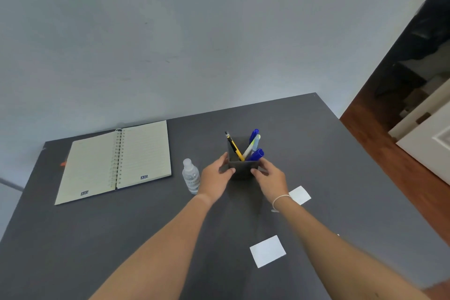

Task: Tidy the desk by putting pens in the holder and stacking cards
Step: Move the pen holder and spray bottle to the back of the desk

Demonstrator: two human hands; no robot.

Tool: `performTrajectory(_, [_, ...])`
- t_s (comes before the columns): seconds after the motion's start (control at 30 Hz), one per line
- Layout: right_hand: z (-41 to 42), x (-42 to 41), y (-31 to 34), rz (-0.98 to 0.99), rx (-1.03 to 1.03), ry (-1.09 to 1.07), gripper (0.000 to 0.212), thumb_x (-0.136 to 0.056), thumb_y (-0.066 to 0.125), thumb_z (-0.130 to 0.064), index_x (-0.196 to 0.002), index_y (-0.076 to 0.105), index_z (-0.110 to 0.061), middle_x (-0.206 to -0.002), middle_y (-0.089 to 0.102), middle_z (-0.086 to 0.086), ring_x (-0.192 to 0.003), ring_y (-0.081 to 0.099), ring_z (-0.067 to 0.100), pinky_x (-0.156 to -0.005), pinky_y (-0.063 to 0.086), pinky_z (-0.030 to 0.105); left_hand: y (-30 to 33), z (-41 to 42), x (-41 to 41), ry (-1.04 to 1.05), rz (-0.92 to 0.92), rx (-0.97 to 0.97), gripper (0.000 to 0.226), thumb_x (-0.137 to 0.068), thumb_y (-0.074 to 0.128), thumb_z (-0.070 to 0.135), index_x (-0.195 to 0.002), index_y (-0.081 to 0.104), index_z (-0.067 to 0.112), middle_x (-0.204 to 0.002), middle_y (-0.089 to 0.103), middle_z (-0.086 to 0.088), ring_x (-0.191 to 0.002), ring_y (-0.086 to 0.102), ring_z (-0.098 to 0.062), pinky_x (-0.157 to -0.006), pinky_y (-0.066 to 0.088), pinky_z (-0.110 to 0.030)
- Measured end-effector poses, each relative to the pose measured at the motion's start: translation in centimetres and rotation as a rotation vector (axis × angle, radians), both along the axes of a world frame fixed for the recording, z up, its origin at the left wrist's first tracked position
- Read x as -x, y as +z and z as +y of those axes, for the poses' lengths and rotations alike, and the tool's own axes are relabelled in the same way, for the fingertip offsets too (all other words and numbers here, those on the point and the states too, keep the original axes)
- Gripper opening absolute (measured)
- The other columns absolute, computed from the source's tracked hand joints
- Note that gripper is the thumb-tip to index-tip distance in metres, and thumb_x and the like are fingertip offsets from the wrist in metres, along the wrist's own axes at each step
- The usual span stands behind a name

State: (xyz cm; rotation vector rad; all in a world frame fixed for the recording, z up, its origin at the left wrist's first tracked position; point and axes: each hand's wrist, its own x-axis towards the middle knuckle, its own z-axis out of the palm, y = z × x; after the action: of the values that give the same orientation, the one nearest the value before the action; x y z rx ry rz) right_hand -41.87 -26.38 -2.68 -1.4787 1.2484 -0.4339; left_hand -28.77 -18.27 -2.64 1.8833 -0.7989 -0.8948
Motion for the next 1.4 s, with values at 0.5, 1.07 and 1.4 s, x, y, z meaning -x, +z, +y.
performTrajectory(0.5, [-12.3, -3.8, 3.0, -0.055, 0.048, 0.16, 0.048, -0.089, 0.057, -0.012, -0.135, 0.045, -0.017, -0.137, 0.053, 0.004, -0.125, 0.051, 0.022, -0.105, 0.039, 0.035, 1.8, -10.7, -2.5, 0.237, 0.082, 0.06, 0.058, -0.086, 0.061, 0.013, -0.14, 0.039, 0.02, -0.137, 0.054, -0.004, -0.124, 0.052, -0.021, -0.105, 0.043, -0.044])
performTrajectory(1.07, [-21.4, -8.1, -1.6, -0.038, 0.036, 0.26, 0.051, -0.089, 0.056, -0.014, -0.138, 0.042, -0.02, -0.138, 0.052, 0.002, -0.127, 0.048, 0.021, -0.105, 0.036, 0.031, -1.4, -18.7, -5.7, 0.334, 0.148, 0.067, 0.055, -0.087, 0.059, 0.011, -0.138, 0.043, 0.021, -0.134, 0.056, -0.004, -0.123, 0.052, -0.018, -0.107, 0.042, -0.043])
performTrajectory(1.4, [-22.8, -9.4, -2.9, -0.074, 0.051, 0.262, 0.052, -0.09, 0.055, -0.013, -0.139, 0.04, -0.025, -0.138, 0.052, -0.001, -0.127, 0.048, 0.018, -0.092, 0.034, 0.02, -1.8, -20.0, -6.8, 0.373, 0.163, 0.086, 0.055, -0.088, 0.059, 0.011, -0.139, 0.041, 0.021, -0.128, 0.056, 0.005, -0.122, 0.052, -0.013, -0.104, 0.044, -0.037])
